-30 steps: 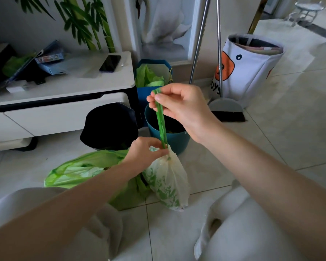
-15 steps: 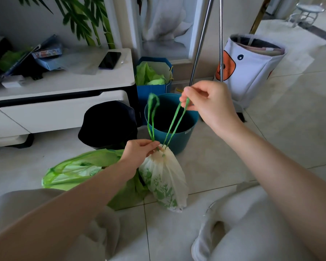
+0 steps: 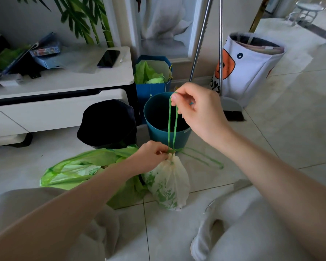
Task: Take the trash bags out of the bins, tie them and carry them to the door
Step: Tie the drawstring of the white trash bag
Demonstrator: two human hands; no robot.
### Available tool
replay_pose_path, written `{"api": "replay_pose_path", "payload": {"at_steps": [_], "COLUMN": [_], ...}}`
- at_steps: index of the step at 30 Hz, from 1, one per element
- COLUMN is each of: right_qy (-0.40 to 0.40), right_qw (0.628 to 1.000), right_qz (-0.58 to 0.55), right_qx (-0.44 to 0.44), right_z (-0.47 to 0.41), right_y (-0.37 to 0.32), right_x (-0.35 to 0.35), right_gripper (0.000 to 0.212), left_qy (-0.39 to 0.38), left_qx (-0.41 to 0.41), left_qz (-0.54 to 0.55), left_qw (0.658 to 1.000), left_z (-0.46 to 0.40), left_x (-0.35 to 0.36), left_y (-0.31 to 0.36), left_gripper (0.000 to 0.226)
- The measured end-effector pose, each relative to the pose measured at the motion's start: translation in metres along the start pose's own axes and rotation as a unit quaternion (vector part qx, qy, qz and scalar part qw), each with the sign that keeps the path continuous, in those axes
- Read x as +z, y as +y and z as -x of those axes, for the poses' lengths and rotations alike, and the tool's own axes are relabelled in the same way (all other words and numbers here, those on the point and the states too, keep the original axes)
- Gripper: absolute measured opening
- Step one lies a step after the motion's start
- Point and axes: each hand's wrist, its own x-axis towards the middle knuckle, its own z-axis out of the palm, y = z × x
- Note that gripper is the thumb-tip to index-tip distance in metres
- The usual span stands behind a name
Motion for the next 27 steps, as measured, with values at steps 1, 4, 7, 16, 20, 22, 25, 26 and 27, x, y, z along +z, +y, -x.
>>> {"api": "replay_pose_path", "payload": {"at_steps": [1, 4, 7, 16, 20, 22, 25, 26, 27], "right_qy": [-0.005, -0.030, -0.068, -0.338, -0.383, -0.369, -0.348, -0.349, -0.360], "right_qw": [1.000, 0.994, 0.975, 0.914, 0.899, 0.908, 0.921, 0.922, 0.918], "right_qz": [-0.014, -0.074, -0.164, 0.154, 0.150, 0.137, 0.110, 0.095, 0.077], "right_qx": [0.016, 0.072, 0.135, 0.165, 0.152, 0.141, 0.136, 0.140, 0.148], "right_z": [-0.001, -0.003, -0.004, 0.028, 0.040, 0.042, 0.040, 0.039, 0.038], "right_y": [0.001, 0.002, -0.002, 0.043, 0.053, 0.056, 0.053, 0.050, 0.049], "right_x": [0.000, 0.004, 0.005, 0.037, 0.046, 0.045, 0.039, 0.037, 0.035], "right_gripper": [0.017, 0.018, 0.018, 0.021, 0.018, 0.014, 0.016, 0.016, 0.016], "left_qy": [-0.003, -0.004, 0.020, 0.031, 0.044, 0.051, 0.072, 0.073, 0.067], "left_qx": [0.012, 0.019, -0.002, -0.060, -0.097, -0.115, -0.150, -0.156, -0.157], "left_qz": [-0.006, -0.005, 0.030, 0.138, 0.197, 0.235, 0.312, 0.337, 0.350], "left_qw": [1.000, 1.000, 0.999, 0.988, 0.975, 0.964, 0.935, 0.926, 0.921], "left_z": [0.002, 0.005, 0.003, -0.001, 0.000, 0.000, -0.002, -0.002, -0.002], "left_x": [0.001, 0.006, 0.008, -0.001, -0.005, -0.007, -0.009, -0.010, -0.011], "left_y": [0.001, 0.001, -0.001, -0.008, -0.012, -0.014, -0.018, -0.020, -0.022], "left_gripper": [0.020, 0.020, 0.020, 0.022, 0.023, 0.025, 0.023, 0.022, 0.021]}}
